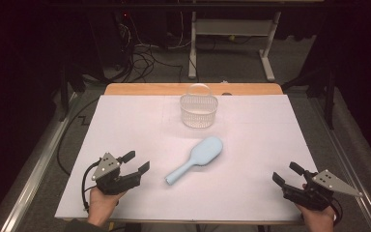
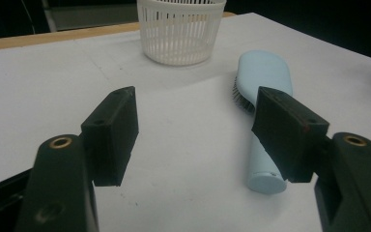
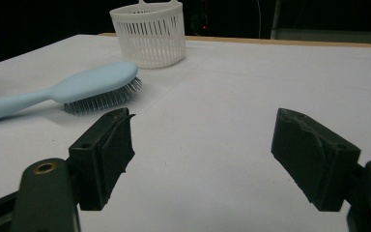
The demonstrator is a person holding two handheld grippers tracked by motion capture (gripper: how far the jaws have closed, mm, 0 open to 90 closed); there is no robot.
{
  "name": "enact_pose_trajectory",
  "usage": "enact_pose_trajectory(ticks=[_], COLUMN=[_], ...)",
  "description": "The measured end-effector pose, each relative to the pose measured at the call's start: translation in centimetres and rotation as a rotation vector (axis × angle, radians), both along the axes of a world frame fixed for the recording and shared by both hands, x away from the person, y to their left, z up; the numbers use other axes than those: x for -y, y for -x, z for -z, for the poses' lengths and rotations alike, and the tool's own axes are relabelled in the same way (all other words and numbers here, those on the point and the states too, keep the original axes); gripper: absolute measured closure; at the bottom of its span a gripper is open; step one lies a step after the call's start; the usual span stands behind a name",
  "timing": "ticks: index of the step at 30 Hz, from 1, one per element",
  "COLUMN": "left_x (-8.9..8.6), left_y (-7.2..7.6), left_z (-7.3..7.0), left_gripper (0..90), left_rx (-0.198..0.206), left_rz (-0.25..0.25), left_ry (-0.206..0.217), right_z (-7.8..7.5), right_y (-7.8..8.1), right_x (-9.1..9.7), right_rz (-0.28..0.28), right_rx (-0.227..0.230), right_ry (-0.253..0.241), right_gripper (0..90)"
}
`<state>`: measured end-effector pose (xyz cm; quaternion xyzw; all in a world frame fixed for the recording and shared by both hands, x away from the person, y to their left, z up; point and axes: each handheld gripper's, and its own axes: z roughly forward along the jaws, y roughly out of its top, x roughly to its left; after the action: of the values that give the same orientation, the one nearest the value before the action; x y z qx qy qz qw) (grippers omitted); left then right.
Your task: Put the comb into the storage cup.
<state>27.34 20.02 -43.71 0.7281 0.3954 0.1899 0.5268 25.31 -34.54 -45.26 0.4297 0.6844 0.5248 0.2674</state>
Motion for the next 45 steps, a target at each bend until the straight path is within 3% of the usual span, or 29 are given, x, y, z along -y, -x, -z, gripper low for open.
enact_pose_trajectory(ticks=[18,27,35,45], left_x=[1.8,3.4,4.1,5.1], left_y=[-0.5,-0.7,-0.9,-1.0], left_z=[-0.1,-0.1,-0.2,-0.3], left_gripper=[32.2,32.3,32.3,32.2], left_rx=[-0.013,-0.010,-0.021,-0.024], left_rz=[0.046,0.079,0.106,0.129], left_ry=[-0.008,-0.040,-0.013,-0.024], right_z=[0.0,0.0,0.0,0.0], right_y=[0.0,0.0,0.1,0.1], right_x=[0.0,0.0,0.0,0.0], right_rz=[-0.001,-0.003,-0.003,-0.006], right_rx=[-0.001,0.000,0.001,0.000], right_ry=[-0.004,-0.005,-0.004,-0.006], right_gripper=[23.2,23.2,23.2,23.2])
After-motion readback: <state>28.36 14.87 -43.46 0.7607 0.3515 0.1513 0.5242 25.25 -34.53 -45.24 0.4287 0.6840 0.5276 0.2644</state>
